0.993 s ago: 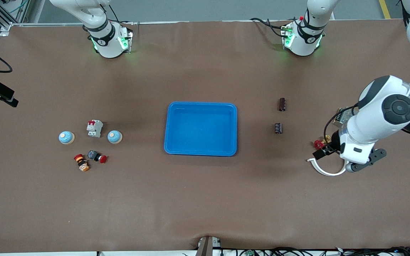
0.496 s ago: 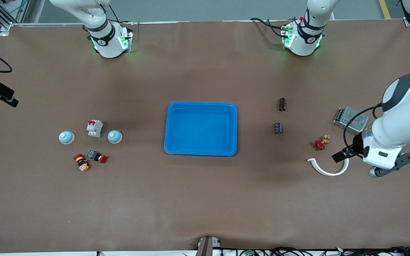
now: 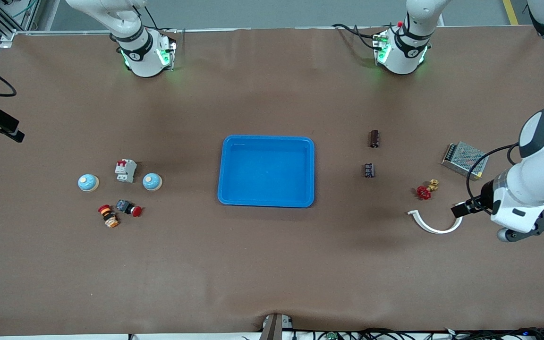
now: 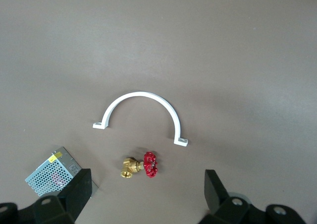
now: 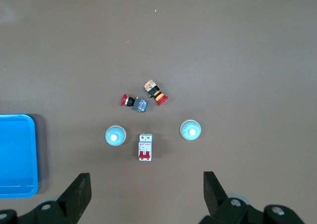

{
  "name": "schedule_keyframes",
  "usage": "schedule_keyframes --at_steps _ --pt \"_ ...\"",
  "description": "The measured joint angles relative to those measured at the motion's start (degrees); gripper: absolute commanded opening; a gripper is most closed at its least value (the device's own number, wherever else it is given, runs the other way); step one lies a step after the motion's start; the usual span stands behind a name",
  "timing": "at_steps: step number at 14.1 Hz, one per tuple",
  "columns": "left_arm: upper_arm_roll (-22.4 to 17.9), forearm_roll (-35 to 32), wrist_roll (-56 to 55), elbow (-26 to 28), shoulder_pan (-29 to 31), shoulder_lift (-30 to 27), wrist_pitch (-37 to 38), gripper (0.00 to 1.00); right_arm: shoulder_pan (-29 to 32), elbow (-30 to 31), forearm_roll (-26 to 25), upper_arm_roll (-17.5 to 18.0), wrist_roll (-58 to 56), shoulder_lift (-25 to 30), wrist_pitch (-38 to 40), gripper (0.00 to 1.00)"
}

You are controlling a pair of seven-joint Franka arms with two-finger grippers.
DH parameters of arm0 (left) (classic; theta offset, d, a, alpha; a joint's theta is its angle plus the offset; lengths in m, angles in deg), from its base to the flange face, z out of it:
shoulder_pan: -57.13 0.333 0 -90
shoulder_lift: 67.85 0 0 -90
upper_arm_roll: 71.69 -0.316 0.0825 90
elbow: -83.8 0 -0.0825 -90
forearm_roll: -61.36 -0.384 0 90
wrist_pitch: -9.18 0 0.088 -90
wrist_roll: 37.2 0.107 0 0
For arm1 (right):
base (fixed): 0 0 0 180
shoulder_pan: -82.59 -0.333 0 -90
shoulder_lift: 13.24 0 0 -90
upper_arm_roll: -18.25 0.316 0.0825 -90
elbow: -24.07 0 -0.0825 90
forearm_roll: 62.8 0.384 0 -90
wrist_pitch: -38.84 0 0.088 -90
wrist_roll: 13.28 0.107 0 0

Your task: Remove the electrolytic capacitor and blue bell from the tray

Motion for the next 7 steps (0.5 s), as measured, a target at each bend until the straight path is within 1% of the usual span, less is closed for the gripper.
schedule_keyframes --at_steps 4,6,7 --pt "-5.9 1.3 0.3 -4.8 -7.6 -0.1 0.8 1.0 0.0 0.0 0.0 0.0 0.0 0.0 0.0 1.0" --pt "-10.5 4.1 2.7 -8.0 -11.0 -0.4 1.0 1.0 0.0 0.0 0.0 0.0 0.0 0.0 0.0 1.0" --pt "-13.4 6.1 4.3 -9.6 -12.8 -0.8 1.1 1.0 0.0 0.0 0.0 0.0 0.0 0.0 0.0 1.0"
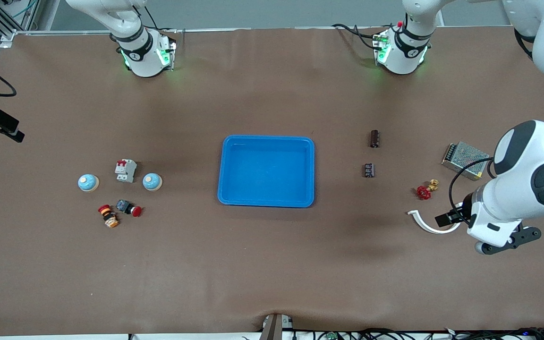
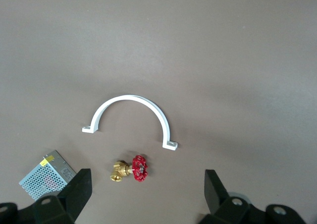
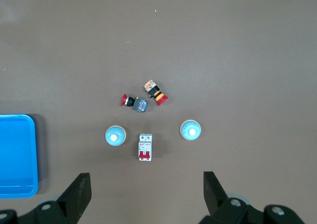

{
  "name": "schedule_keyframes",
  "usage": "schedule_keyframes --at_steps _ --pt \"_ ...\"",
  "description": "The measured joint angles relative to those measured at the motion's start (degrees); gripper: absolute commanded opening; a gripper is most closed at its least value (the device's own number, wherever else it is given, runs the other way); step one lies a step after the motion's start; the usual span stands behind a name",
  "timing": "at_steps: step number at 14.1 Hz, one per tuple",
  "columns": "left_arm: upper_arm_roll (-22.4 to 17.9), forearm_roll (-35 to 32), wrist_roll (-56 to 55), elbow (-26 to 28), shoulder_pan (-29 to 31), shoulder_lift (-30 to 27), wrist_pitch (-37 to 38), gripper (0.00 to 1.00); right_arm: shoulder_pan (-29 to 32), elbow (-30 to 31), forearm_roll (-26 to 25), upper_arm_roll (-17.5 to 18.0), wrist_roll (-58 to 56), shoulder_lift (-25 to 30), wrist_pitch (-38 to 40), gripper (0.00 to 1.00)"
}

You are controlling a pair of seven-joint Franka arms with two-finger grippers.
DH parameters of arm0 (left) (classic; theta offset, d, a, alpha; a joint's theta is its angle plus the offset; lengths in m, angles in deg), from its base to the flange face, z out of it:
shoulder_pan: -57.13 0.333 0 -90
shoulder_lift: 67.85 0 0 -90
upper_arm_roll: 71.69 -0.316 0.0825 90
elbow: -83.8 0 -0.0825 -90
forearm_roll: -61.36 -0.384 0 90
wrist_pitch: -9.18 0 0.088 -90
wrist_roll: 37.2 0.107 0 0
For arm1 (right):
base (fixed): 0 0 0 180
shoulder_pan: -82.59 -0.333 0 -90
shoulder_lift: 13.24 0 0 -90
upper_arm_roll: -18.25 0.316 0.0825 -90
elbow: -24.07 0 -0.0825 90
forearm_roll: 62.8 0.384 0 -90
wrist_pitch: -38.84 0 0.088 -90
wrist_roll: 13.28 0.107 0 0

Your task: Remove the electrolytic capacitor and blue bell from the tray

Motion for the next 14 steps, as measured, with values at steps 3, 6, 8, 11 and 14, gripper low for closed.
schedule_keyframes --at_steps 3,6,8,11,14 --pt "-15.0 11.4 7.3 -3.4 -7.5 -5.0 0.1 1.0 0.0 0.0 0.0 0.0 0.0 0.0 0.0 1.0" --pt "-35.8 28.5 17.4 -4.2 -17.2 -13.0 0.3 1.0 0.1 0.0 0.0 -0.1 0.0 0.0 0.0 1.0" --pt "-47.1 36.0 23.9 -4.2 -22.4 -17.7 0.7 1.0 0.1 -0.2 0.0 -0.1 0.0 0.0 0.0 1.0" --pt "-52.8 39.4 27.9 -4.1 -26.2 -21.2 2.2 1.0 0.1 -0.4 0.0 -0.1 0.0 0.0 0.0 1.0" --pt "-53.7 40.6 29.0 -4.1 -28.1 -22.4 3.9 1.0 0.1 -0.4 0.0 -0.1 0.0 0.0 0.0 1.0"
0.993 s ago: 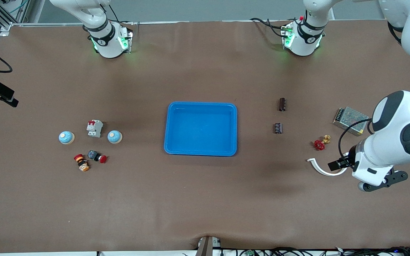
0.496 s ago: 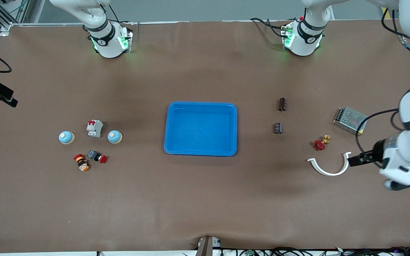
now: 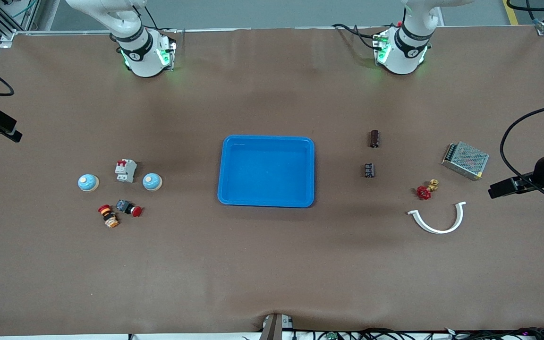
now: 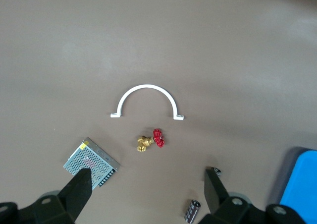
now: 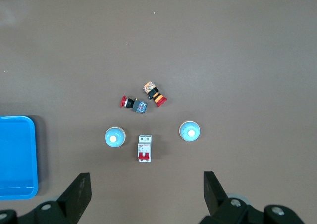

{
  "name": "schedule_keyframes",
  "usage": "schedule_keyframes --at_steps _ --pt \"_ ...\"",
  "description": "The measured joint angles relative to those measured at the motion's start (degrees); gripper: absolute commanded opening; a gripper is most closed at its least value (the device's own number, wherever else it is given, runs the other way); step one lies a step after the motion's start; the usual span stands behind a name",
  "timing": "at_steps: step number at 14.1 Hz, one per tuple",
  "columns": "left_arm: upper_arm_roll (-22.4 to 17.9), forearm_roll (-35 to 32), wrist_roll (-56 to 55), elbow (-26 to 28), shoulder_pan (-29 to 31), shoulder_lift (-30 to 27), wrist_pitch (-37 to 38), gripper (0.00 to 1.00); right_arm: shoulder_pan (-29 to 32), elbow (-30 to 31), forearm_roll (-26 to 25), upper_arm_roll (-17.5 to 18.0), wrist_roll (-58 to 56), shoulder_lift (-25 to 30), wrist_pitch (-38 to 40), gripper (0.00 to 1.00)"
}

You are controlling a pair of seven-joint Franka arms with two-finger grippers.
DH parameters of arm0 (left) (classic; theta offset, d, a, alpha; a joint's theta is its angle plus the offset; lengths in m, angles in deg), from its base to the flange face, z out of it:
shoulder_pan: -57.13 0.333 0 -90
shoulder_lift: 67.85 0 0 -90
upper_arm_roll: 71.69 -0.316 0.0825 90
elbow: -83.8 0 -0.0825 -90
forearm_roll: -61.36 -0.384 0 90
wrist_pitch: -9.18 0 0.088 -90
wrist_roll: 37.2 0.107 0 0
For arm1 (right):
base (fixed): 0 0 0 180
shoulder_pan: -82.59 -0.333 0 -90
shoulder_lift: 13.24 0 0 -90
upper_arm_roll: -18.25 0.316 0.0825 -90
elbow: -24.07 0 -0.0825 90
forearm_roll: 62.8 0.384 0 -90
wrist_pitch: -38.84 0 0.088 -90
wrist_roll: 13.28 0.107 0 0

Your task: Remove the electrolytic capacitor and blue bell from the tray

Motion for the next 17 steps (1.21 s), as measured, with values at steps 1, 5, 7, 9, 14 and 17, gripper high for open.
schedule_keyframes --at_steps 1,5,7,9,14,17 --pt "-0.1 0.1 0.9 0.0 -0.4 -0.4 0.8 1.0 0.0 0.0 0.0 0.0 0.0 0.0 0.0 1.0" --pt "-0.4 2.4 3.1 0.1 -2.0 -2.7 1.8 1.0 0.0 0.0 0.0 0.0 0.0 0.0 0.0 1.0" --pt "-0.8 2.7 3.0 0.3 -3.2 -3.6 2.1 1.0 0.0 -0.1 0.0 0.0 0.0 0.0 0.0 1.0" --pt "-1.0 2.7 2.9 0.3 -3.9 -3.8 2.1 1.0 0.0 -0.1 0.0 0.0 0.0 0.0 0.0 1.0" --pt "-1.1 3.1 3.4 0.8 -4.5 -6.1 2.3 1.0 0.0 -0.4 0.0 0.0 0.0 0.0 0.0 1.0" --pt "-1.1 3.2 4.8 3.1 -4.6 -8.8 2.4 1.0 0.0 -0.4 0.0 0.0 0.0 0.0 0.0 1.0"
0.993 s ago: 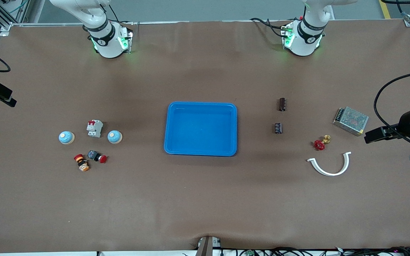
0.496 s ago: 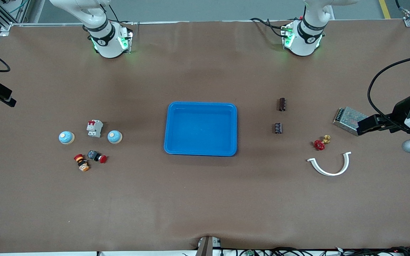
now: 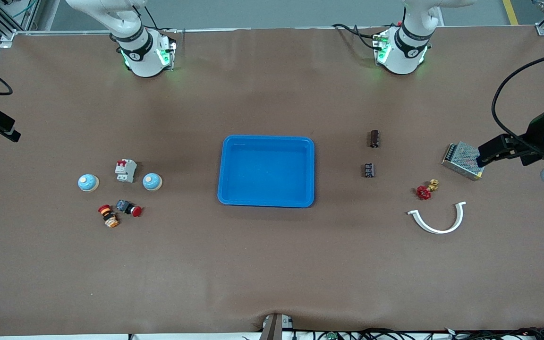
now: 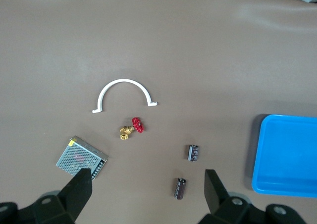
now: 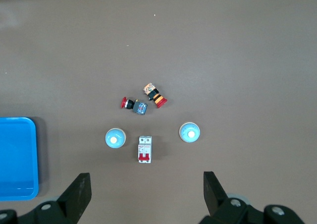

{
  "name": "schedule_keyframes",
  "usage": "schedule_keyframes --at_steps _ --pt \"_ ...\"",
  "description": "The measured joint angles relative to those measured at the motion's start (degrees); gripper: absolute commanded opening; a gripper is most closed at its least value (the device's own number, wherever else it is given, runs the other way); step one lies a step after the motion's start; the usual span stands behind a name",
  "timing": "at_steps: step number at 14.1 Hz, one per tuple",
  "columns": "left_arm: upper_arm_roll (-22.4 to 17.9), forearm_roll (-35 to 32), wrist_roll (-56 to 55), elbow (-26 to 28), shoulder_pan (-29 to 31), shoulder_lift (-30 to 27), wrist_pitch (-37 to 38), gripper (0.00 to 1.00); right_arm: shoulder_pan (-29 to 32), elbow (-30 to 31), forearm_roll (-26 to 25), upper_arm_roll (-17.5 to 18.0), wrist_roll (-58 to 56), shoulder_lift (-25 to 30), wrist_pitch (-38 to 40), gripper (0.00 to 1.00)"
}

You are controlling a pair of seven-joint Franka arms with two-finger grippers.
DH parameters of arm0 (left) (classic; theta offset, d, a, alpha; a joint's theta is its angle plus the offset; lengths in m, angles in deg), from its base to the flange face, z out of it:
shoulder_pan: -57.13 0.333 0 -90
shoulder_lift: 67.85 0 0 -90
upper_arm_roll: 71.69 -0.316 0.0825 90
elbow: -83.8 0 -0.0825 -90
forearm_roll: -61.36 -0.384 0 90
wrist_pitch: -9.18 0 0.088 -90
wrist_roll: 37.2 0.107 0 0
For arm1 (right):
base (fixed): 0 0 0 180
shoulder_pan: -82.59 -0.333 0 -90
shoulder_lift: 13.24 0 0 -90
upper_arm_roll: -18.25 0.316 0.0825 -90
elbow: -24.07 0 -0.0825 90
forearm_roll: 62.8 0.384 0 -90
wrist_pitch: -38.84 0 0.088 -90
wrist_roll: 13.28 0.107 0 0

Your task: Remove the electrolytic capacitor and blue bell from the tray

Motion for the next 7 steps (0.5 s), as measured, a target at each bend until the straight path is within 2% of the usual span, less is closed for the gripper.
schedule_keyframes --at_steps 7 --pt "-1.8 0.1 1.0 6.2 -1.2 -5.4 0.0 1.0 -1.0 0.0 0.1 0.6 0.0 0.0 0.1 1.0"
